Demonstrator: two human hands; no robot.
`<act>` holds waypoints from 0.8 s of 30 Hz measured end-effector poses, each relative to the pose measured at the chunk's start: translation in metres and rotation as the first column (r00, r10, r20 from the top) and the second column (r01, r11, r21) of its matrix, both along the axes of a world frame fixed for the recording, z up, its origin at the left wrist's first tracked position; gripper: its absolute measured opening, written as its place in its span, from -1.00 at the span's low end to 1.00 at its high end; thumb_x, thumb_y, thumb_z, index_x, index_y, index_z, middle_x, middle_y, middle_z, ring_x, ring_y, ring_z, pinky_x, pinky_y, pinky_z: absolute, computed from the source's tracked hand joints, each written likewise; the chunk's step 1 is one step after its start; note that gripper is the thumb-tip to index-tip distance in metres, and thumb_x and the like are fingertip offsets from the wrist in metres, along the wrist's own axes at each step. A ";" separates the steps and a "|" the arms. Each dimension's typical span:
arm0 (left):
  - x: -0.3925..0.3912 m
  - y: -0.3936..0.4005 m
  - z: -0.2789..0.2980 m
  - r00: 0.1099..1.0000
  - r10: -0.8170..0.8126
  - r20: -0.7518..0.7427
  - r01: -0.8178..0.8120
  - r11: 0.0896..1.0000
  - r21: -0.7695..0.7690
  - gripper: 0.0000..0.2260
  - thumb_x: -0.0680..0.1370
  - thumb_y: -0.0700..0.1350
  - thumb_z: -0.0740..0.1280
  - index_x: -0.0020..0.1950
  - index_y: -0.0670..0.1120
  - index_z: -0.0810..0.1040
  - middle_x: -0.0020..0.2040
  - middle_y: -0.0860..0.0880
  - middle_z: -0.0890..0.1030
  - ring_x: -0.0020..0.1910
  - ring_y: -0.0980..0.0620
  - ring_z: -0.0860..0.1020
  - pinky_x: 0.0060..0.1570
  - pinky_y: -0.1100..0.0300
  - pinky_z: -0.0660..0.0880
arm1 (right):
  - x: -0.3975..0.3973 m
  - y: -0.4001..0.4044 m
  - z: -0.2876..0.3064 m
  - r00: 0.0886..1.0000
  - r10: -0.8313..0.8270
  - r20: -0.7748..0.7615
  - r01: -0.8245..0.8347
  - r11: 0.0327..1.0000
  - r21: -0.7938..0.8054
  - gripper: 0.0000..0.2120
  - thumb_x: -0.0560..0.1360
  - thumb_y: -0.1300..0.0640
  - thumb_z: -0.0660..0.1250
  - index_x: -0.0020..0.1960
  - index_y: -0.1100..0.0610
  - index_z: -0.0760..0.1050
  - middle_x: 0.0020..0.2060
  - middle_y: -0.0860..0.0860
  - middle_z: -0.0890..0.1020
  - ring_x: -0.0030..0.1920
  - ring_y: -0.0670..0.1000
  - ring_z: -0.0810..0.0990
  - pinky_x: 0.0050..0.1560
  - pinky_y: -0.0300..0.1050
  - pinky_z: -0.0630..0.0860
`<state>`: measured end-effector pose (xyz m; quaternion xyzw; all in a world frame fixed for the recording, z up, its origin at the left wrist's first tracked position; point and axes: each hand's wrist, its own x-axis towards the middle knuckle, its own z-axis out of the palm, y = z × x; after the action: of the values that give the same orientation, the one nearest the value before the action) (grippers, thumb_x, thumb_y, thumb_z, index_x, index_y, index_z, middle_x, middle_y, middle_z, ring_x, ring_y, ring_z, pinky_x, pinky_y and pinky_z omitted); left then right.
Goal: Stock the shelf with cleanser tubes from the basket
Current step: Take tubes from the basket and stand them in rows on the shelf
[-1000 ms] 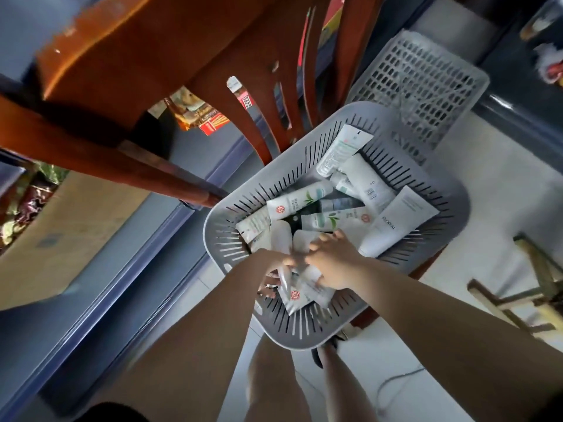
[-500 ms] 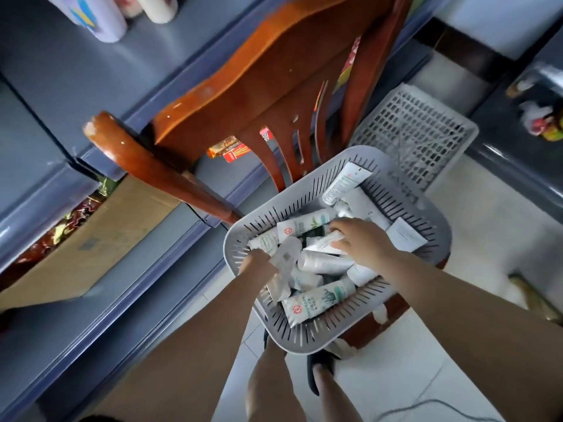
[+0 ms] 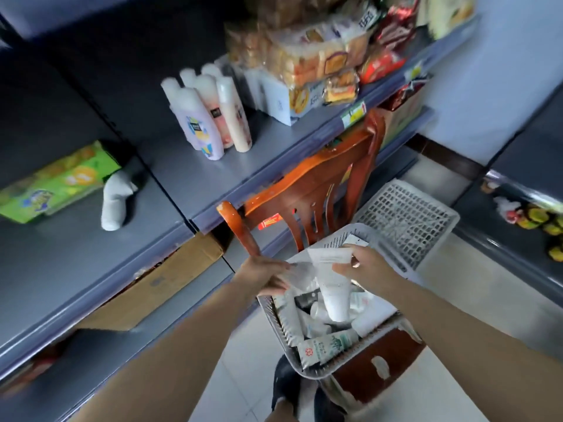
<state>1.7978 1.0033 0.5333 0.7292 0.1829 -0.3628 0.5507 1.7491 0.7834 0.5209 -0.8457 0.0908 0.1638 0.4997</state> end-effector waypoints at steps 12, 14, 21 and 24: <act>-0.015 0.000 0.132 0.885 -0.030 0.464 0.119 0.979 -0.163 -0.72 0.37 -0.33 0.47 0.05 -0.25 0.58 -0.15 -0.14 0.67 -0.22 -0.01 0.65 -0.18 0.21 0.62 | -0.007 0.010 0.125 0.911 -0.288 0.296 0.245 0.954 0.174 -0.83 0.47 0.20 0.37 0.06 0.12 0.55 -0.04 0.02 0.63 -0.07 -0.01 0.57 0.00 -0.03 0.50; -0.019 -0.002 0.154 0.832 -0.020 0.554 0.097 0.989 -0.110 -0.89 0.40 -0.29 0.46 -0.11 -0.18 0.63 -0.35 -0.05 0.67 -0.41 0.07 0.62 -0.34 0.26 0.59 | -0.007 0.008 0.148 0.903 -0.250 0.348 0.197 0.964 0.181 -0.84 0.47 0.20 0.36 0.04 0.04 0.52 -0.01 0.00 0.63 -0.06 -0.06 0.57 -0.01 -0.03 0.50; -0.024 0.012 0.253 0.603 -0.049 0.796 0.049 0.998 0.024 -0.87 0.46 -0.18 0.42 -0.09 -0.25 0.67 -0.37 0.09 0.65 -0.42 0.29 0.55 -0.36 0.40 0.45 | 0.011 0.022 0.248 0.850 -0.113 0.515 0.001 0.977 0.213 -0.84 0.51 0.19 0.32 0.08 0.16 0.51 -0.08 -0.05 0.59 -0.12 -0.17 0.53 -0.18 -0.34 0.46; -0.028 0.027 0.298 0.484 -0.091 0.870 0.043 0.996 0.081 -0.90 0.43 -0.19 0.45 -0.08 -0.17 0.68 -0.25 0.06 0.65 -0.24 0.19 0.57 -0.17 0.26 0.50 | 0.020 0.038 0.288 0.808 -0.091 0.582 -0.070 0.966 0.249 -0.84 0.51 0.17 0.32 0.08 0.18 0.53 -0.06 0.02 0.62 -0.07 -0.03 0.58 -0.11 -0.17 0.47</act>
<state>1.7701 1.0305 0.8314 0.8319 -0.1412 0.0398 0.5352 1.7691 0.8214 0.8088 -0.7815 -0.0858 -0.0984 0.6101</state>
